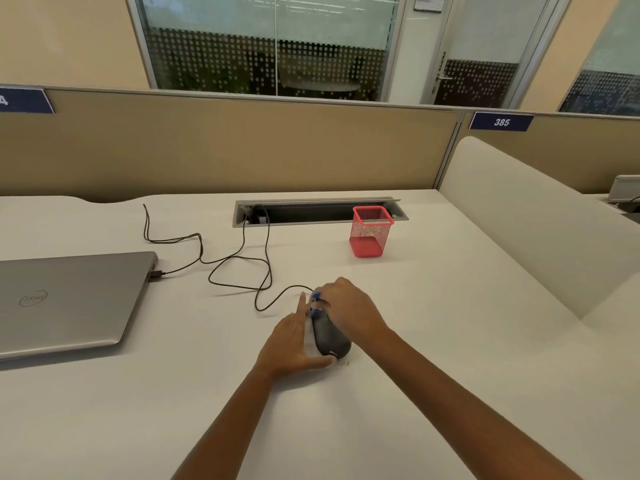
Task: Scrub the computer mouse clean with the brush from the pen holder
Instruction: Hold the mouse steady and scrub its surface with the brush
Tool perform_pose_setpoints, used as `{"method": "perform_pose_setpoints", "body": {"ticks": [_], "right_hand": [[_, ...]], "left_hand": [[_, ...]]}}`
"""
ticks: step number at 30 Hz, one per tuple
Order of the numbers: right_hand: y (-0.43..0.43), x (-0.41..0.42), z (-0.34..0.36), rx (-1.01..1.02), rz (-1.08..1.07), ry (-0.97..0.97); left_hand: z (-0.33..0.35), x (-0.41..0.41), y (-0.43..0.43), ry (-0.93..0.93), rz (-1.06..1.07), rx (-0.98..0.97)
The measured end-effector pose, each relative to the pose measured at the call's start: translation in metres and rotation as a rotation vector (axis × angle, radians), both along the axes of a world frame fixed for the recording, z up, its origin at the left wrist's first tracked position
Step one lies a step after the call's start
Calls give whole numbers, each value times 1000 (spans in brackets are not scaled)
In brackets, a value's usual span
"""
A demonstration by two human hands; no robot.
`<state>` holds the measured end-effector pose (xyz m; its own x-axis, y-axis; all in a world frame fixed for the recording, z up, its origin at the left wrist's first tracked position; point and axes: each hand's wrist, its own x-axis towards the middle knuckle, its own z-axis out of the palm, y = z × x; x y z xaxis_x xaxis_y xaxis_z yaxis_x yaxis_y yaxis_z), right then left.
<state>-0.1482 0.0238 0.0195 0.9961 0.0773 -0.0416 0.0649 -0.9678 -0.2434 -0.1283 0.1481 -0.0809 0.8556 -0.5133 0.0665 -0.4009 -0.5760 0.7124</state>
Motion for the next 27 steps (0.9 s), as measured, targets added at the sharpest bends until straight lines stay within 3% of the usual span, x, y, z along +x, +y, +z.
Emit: {"method": "perform_pose_setpoints", "body": {"ticks": [8,16,27], "right_hand": [[-6,-45,6,35,143,101],[-14,-20,-1,111,33,-55],[-39,-77,-26,331,65,-339]], "left_hand": [[-3,-1,-1,14,8,-13],[-2,1,0,34,-12,17],[-8,4,2,-7,-40,10]]}}
